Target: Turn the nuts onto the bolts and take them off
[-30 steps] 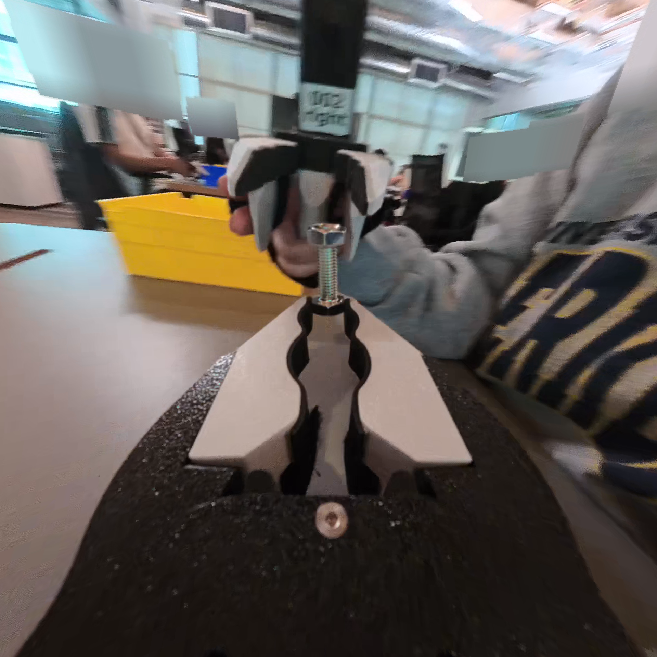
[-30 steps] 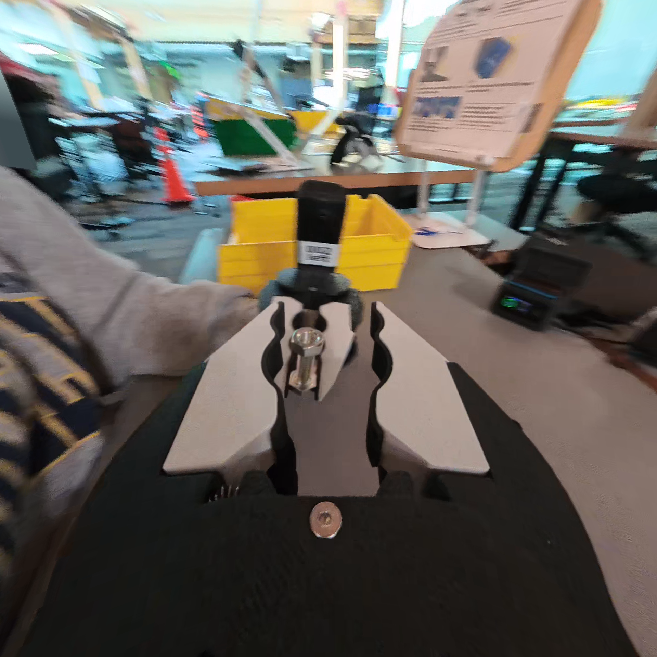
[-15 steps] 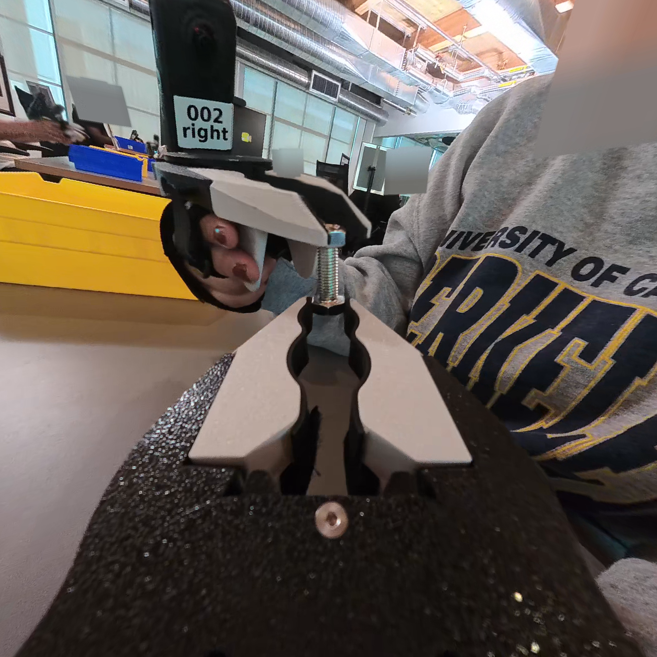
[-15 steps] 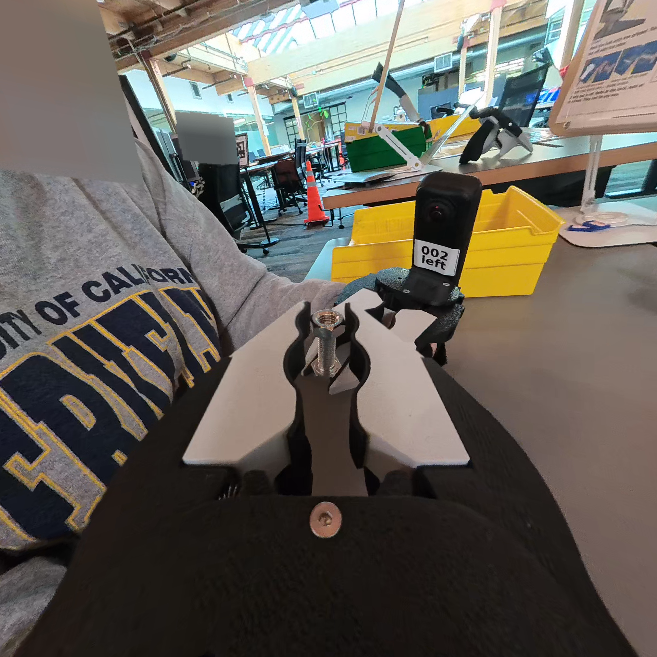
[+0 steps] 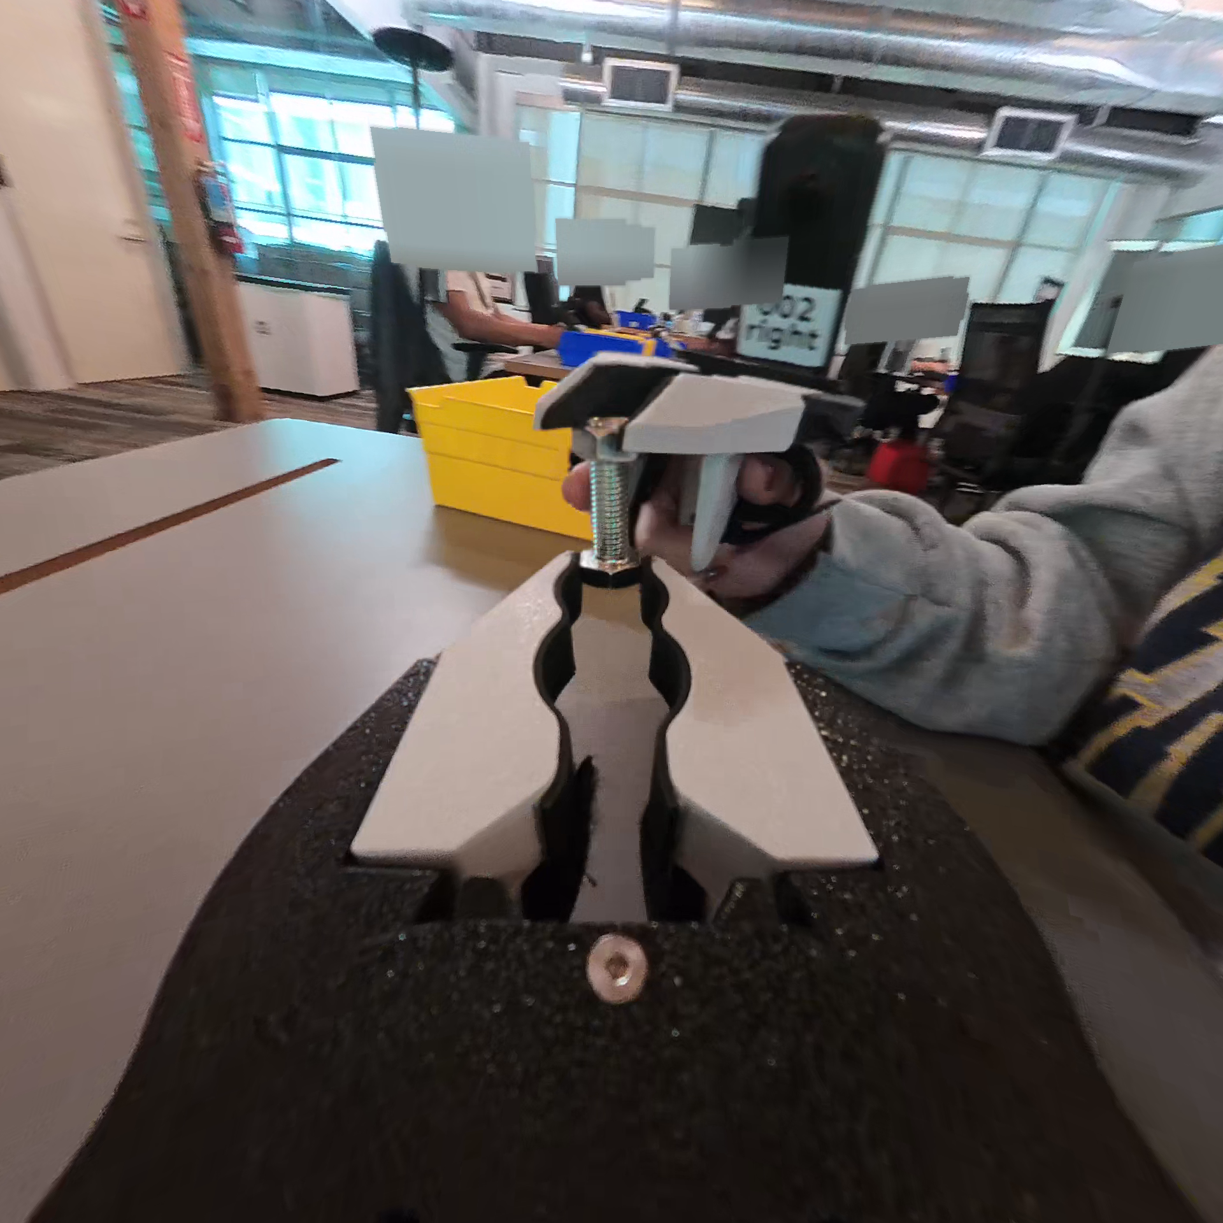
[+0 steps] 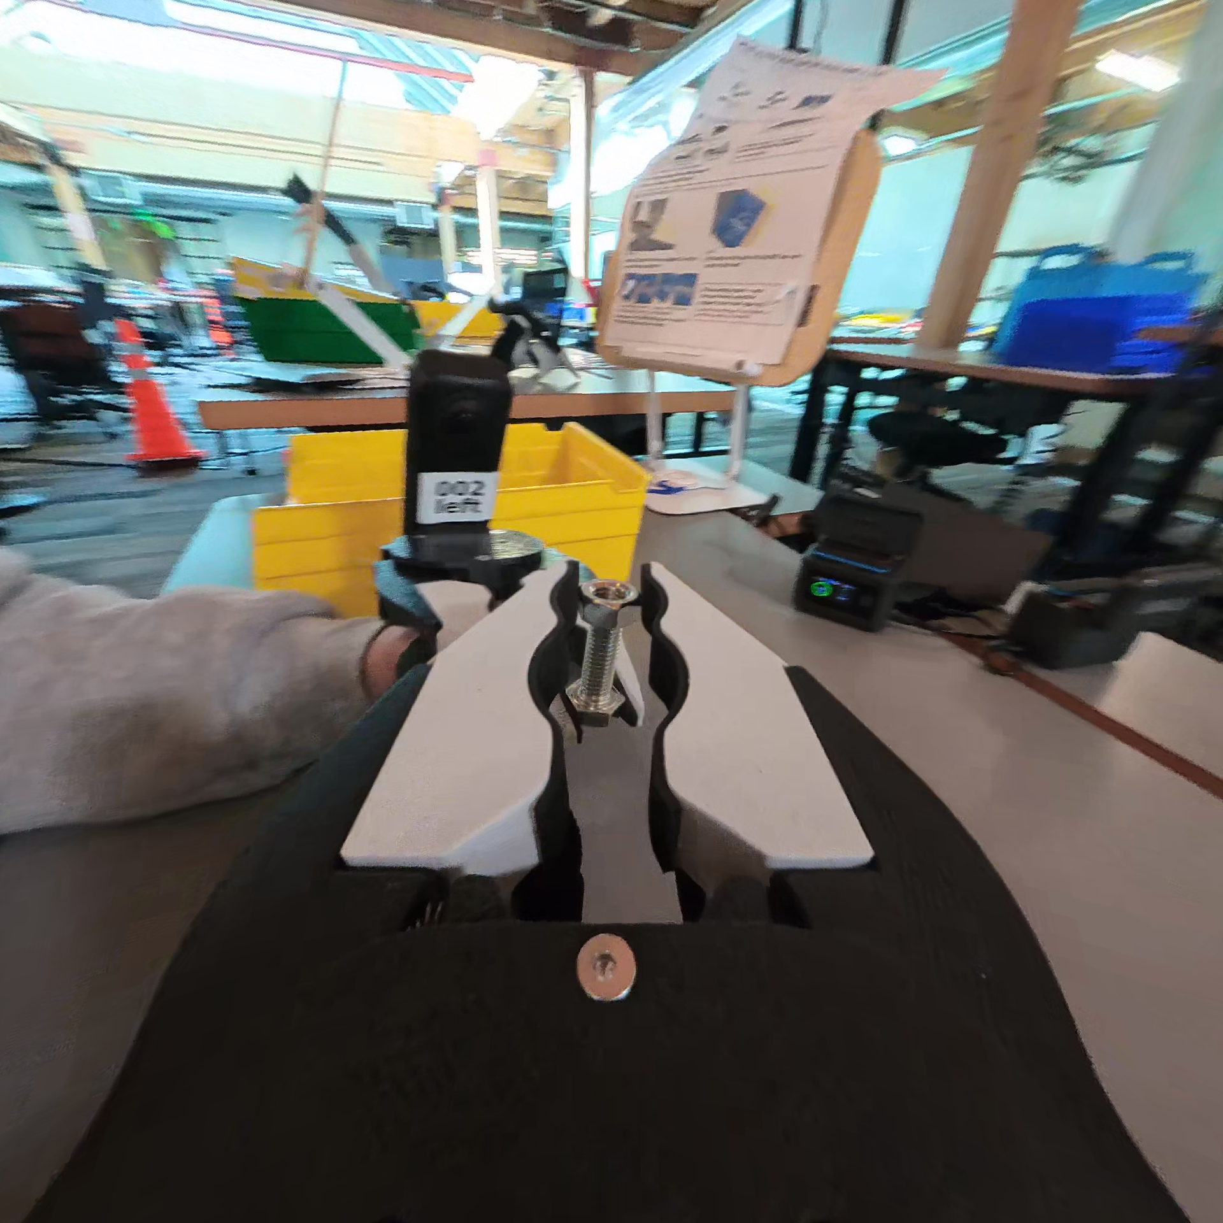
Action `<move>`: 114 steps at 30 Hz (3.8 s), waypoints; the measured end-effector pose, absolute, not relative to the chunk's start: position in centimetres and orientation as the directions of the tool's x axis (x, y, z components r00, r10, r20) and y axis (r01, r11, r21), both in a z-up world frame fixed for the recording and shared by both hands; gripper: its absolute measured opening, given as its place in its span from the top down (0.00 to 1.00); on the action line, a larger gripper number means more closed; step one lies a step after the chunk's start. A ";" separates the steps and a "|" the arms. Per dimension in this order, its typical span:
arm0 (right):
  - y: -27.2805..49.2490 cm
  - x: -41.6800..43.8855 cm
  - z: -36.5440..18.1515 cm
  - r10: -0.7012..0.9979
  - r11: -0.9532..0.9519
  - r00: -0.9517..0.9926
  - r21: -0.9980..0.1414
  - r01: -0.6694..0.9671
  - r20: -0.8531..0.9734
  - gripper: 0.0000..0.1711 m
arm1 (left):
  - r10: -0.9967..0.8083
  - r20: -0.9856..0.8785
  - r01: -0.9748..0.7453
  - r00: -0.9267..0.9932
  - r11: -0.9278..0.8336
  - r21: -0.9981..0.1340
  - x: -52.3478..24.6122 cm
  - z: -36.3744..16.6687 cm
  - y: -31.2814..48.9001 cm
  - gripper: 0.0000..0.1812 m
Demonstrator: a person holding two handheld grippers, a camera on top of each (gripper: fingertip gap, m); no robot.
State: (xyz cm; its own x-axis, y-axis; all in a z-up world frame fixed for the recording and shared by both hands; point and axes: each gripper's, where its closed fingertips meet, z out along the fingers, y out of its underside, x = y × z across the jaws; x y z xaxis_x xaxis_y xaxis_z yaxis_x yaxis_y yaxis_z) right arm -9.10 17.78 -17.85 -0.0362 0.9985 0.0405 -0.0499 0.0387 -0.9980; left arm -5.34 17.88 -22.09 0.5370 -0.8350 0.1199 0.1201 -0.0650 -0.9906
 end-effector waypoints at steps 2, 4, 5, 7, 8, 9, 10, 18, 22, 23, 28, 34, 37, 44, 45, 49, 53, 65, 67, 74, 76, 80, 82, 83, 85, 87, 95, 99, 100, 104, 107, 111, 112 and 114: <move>18.2 -9.5 -17.8 0.995 0.086 0.047 -0.995 -0.052 0.083 0.90 | -0.803 0.101 0.105 0.588 -0.048 -0.993 -5.8 -22.1 18.4 0.91; 18.7 -9.7 -17.9 0.989 0.101 0.112 -0.994 -0.044 0.096 0.90 | -0.774 0.080 0.086 0.629 -0.033 -0.996 -6.2 -22.2 18.8 0.91; 18.9 -9.8 -18.0 0.985 0.103 0.141 -0.994 -0.045 0.096 0.90 | -0.761 0.072 0.077 0.644 -0.030 -0.997 -6.4 -22.3 19.0 0.91; 19.2 -9.9 -18.1 0.978 0.101 0.187 -0.994 -0.044 0.091 0.90 | -0.743 0.063 0.064 0.667 -0.028 -0.998 -6.6 -22.4 19.2 0.91; 19.3 -10.0 -18.2 0.976 0.100 0.200 -0.994 -0.039 0.090 0.90 | -0.739 0.064 0.059 0.671 -0.032 -0.998 -6.6 -22.6 19.3 0.91; 19.3 -10.0 -18.3 0.974 0.101 0.207 -0.994 -0.036 0.091 0.90 | -0.739 0.068 0.057 0.671 -0.040 -0.998 -6.6 -22.7 19.4 0.91; 19.3 -9.9 -18.3 0.974 0.102 0.206 -0.994 -0.043 0.091 0.90 | -0.742 0.071 0.061 0.667 -0.041 -0.997 -6.7 -22.7 19.3 0.91; 17.6 -10.2 -18.9 1.000 0.005 0.023 -1.000 -0.014 0.004 0.63 | -0.782 0.053 0.016 0.621 -0.055 -0.998 -5.9 -23.2 18.8 0.91; 17.0 -10.5 -19.5 1.000 0.011 -0.013 -1.000 0.020 0.011 0.61 | -0.754 0.069 0.026 0.653 -0.068 -0.997 -6.7 -23.4 19.3 0.91; 17.2 -10.4 -19.6 1.000 0.012 -0.008 -1.000 0.027 0.012 0.61 | -0.735 0.080 0.031 0.674 -0.080 -0.996 -7.2 -23.5 19.6 0.91; 18.0 -10.3 -19.5 1.000 -0.020 0.019 -1.000 0.002 -0.020 0.58 | -0.745 0.107 0.066 0.659 -0.084 -0.994 -7.7 -23.1 19.5 0.91; 16.1 -11.0 -19.5 0.998 -0.001 -0.058 -1.000 -0.024 0.001 0.49 | -0.767 0.106 0.065 0.633 -0.084 -0.994 -6.6 -23.1 19.2 0.91; 16.4 -10.8 -19.6 0.998 -0.011 -0.058 -1.000 -0.021 -0.010 0.47 | -0.625 0.184 0.158 0.759 -0.097 -0.983 -10.3 -23.1 21.0 0.92; 15.8 -10.9 -18.9 0.995 -0.041 -0.093 -0.996 -0.078 -0.034 0.37 | -0.804 0.070 0.017 0.590 -0.075 -0.997 -5.8 -23.6 18.3 0.91; 15.5 -10.9 -18.9 0.994 -0.042 -0.107 -0.996 -0.077 -0.034 0.36 | -0.809 0.073 0.017 0.584 -0.078 -0.997 -5.5 -23.6 18.3 0.91; 14.9 -10.8 -18.8 0.990 -0.023 -0.138 -0.997 -0.075 -0.012 0.37 | -0.701 0.157 0.113 0.695 -0.109 -0.988 -8.8 -23.2 20.2 0.91; 15.3 -10.9 -19.0 0.993 -0.034 -0.119 -0.997 -0.067 -0.026 0.38 | -0.665 0.237 0.215 0.708 -0.117 -0.970 -10.7 -22.6 20.6 0.92; 15.4 -11.1 -19.3 0.989 -0.085 -0.127 -0.994 -0.067 -0.076 0.34 | -0.623 0.203 0.180 0.756 -0.101 -0.979 -11.7 -22.8 20.9 0.91; 15.5 -11.2 -19.4 0.991 -0.074 -0.113 -0.995 -0.066 -0.067 0.32 | -0.696 0.148 0.137 0.702 -0.073 -0.988 -10.3 -22.2 19.9 0.92; 14.2 -11.5 -19.3 0.988 -0.051 -0.150 -0.996 -0.077 -0.039 0.30 | -0.756 0.107 0.065 0.645 -0.085 -0.994 -7.4 -22.8 19.2 0.91; 14.3 -11.2 -19.1 0.988 -0.042 -0.155 -0.995 -0.086 -0.028 0.33 | -0.658 0.172 0.144 0.733 -0.096 -0.985 -10.6 -22.5 20.5 0.92; 14.9 -11.4 -19.4 0.991 -0.056 -0.129 -0.996 -0.076 -0.046 0.32 | -0.648 0.187 0.172 0.738 -0.088 -0.981 -12.1 -22.2 20.5 0.91; 14.7 -11.6 -19.6 0.990 -0.058 -0.136 -0.996 -0.066 -0.049 0.32 | -0.765 0.145 0.138 0.628 -0.074 -0.988 -9.1 -21.8 18.9 0.92; 14.5 -11.7 -19.7 0.988 -0.059 -0.144 -0.996 -0.064 -0.049 0.32 | -0.796 0.134 0.104 0.591 -0.089 -0.991 -7.9 -22.1 18.4 0.91; 14.1 -11.8 -19.8 0.988 -0.050 -0.152 -0.997 -0.060 -0.041 0.32 | -0.842 0.101 0.024 0.530 -0.104 -0.994 -5.9 -23.1 17.6 0.91; 13.8 -11.9 -19.8 0.986 -0.043 -0.160 -0.997 -0.056 -0.034 0.32 | -0.858 0.115 0.026 0.502 -0.118 -0.993 -5.1 -23.4 17.4 0.91; 14.4 -11.8 -19.8 0.989 -0.049 -0.144 -0.997 -0.059 -0.040 0.33 | -0.638 0.233 0.177 0.734 -0.152 -0.972 -12.3 -23.1 20.9 0.91; 14.8 -11.9 -20.1 0.992 -0.049 -0.122 -0.998 -0.047 -0.043 0.32 | -0.720 0.194 0.137 0.666 -0.138 -0.981 -10.8 -22.7 19.7 0.91; 14.7 -12.0 -20.1 0.991 -0.055 -0.127 -0.997 -0.048 -0.049 0.32 | -0.764 0.178 0.103 0.621 -0.146 -0.984 -9.5 -22.8 19.0 0.92; 14.1 -12.1 -20.3 0.988 -0.052 -0.150 -0.998 -0.038 -0.046 0.32 | -0.863 0.143 -0.006 0.485 -0.167 -0.986 -5.1 -24.1 17.2 0.91; 13.6 -12.2 -20.3 0.985 -0.038 -0.167 -0.999 -0.036 -0.031 0.32 | -0.851 0.165 0.005 0.498 -0.188 -0.982 -5.2 -24.3 17.6 0.91; 14.1 -12.3 -20.8 0.985 -0.064 -0.162 -0.998 -0.009 -0.062 0.28 | -0.817 0.171 0.016 0.550 -0.195 -0.981 -6.6 -24.4 18.4 0.91; 14.3 -12.2 -20.8 0.983 -0.079 -0.164 -0.997 -0.009 -0.077 0.28 | -0.814 0.170 0.015 0.556 -0.195 -0.981 -6.6 -24.5 18.5 0.91; 14.4 -12.1 -20.7 0.984 -0.081 -0.161 -0.996 -0.021 -0.076 0.29 | -0.818 0.178 0.030 0.547 -0.193 -0.981 -6.3 -24.5 18.4 0.91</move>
State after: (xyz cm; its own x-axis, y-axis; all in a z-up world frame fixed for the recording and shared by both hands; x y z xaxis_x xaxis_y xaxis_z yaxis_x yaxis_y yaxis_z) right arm -12.10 14.41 -20.67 -0.1612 0.9840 -0.0764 -0.0213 -0.0808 -0.9965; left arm -6.34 18.43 -24.45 0.5470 -0.8181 0.1778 0.0298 -0.1932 -0.9807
